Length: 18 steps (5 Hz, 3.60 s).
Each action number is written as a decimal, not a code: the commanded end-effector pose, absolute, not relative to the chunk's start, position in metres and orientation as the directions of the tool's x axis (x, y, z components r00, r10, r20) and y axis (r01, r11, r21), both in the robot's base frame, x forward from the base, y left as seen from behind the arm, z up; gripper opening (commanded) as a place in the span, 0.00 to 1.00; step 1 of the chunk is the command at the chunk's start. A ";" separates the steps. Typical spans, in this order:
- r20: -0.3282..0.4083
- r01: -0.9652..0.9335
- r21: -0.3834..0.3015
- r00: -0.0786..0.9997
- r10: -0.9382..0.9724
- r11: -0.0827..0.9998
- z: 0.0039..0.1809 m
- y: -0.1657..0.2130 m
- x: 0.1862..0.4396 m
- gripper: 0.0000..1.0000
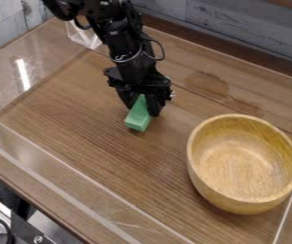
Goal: Remove the green block from inside the brown bowl and put it on the table
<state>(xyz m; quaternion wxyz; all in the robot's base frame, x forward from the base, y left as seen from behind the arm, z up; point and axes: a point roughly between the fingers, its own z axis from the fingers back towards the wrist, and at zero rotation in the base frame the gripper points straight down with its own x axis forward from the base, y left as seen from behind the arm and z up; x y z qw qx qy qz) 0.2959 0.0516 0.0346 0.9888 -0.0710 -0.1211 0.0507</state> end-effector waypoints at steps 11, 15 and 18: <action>0.184 -0.101 -0.184 0.974 0.135 0.978 0.043 0.039 0.326 1.00; 0.168 -0.093 -0.185 0.978 0.125 0.978 0.042 0.038 0.325 1.00; 0.158 -0.087 -0.187 0.980 0.117 0.979 0.041 0.036 0.325 0.00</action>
